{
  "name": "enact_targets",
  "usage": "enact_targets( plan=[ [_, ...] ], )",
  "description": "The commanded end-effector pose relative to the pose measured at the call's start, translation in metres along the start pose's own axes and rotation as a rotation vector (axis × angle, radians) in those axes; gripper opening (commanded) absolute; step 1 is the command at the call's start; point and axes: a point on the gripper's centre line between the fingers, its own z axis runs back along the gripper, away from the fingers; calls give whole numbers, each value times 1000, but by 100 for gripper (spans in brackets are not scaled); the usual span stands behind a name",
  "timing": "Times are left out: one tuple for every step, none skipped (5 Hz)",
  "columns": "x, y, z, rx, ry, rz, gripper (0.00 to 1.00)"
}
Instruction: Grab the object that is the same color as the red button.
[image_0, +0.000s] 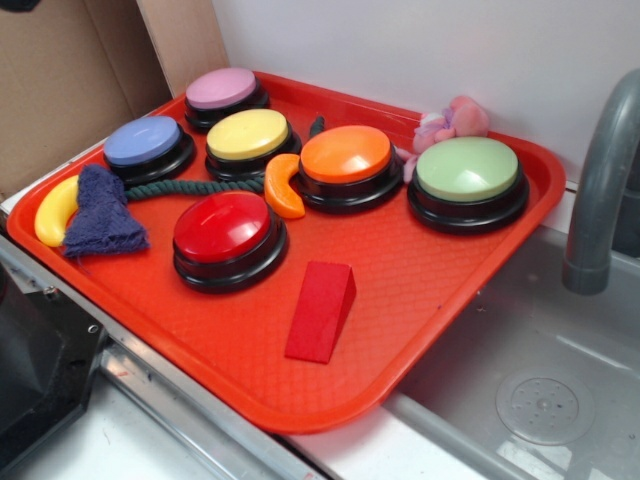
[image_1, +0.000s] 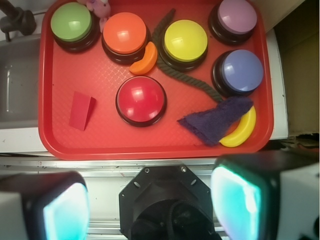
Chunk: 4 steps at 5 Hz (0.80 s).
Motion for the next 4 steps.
enact_targets(
  plan=[
    [0,0,0,0,0,0,100],
    [4,-19,-9,-41,-22,72,100],
    [8,-39,-20,-37,-28,152,100],
    [14,-60,-40,-80,-67,238,100]
  ],
)
